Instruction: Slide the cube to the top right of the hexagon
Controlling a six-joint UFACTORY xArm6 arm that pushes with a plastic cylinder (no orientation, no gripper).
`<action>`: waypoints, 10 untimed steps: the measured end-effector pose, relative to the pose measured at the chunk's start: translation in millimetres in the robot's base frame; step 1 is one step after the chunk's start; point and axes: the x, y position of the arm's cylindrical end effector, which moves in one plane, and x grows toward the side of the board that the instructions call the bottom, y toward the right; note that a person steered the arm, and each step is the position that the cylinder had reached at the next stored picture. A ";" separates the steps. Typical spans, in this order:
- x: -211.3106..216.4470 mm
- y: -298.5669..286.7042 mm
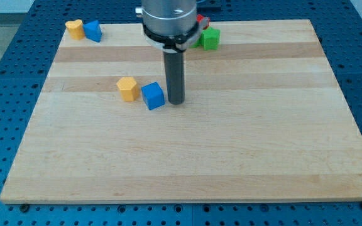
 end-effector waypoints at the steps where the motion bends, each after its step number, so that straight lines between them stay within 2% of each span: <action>1: 24.2 6.4; 2: 13.4 -34.9; 4: -47.3 -191.6; 5: -59.7 -240.8; 6: -29.8 -241.0; 7: -8.1 -182.4; 8: -11.6 -85.3; 9: -52.2 -48.5; 10: -70.7 -106.8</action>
